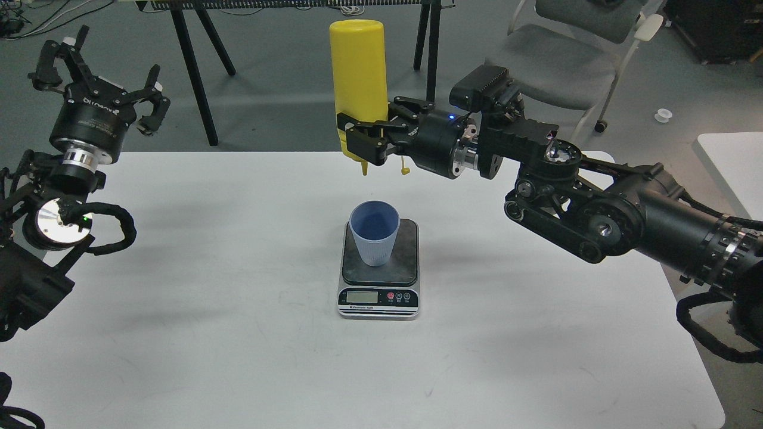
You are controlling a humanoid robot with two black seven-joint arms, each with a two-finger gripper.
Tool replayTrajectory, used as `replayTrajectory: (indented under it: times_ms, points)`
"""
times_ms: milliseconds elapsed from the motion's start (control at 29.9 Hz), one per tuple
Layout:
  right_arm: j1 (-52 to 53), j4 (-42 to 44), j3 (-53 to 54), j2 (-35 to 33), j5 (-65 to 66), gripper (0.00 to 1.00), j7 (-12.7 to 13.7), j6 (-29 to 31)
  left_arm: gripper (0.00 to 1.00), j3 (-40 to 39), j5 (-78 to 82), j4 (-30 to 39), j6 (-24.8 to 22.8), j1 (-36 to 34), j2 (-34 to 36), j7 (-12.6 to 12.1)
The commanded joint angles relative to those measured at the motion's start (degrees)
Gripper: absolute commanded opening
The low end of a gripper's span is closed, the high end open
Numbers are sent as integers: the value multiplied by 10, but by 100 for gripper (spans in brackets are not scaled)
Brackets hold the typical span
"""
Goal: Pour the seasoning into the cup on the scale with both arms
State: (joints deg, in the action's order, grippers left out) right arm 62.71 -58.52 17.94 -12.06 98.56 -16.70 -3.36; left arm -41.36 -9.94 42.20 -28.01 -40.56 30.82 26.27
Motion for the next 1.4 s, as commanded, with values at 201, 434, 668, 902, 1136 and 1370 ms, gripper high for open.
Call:
replayTrajectory:
  times_ms: [201, 434, 668, 902, 1136, 1370]
  points:
    - [-7, 51, -26, 22, 30, 37, -14, -40, 99, -1, 0, 0, 0, 0, 1, -1]
    - [-17, 49, -43, 23, 25, 38, -15, -39, 99, -1, 0, 0, 0, -2, 2, -2]
    - [-23, 25, -14, -12, -140, 37, -14, -29, 99, -1, 0, 0, 0, -6, 1, -3]
    - [-24, -53, 30, -150, -544, 38, -10, 65, 99, 5, 6, 0, 0, -14, 27, -8]
    - [-87, -51, 82, -241, -800, 38, -6, 194, 99, 8, 6, -5, 0, -40, 35, -29]
    - [-206, -53, 104, -264, -1083, 38, 13, 260, 99, 9, 7, -5, 0, -40, 25, -29]
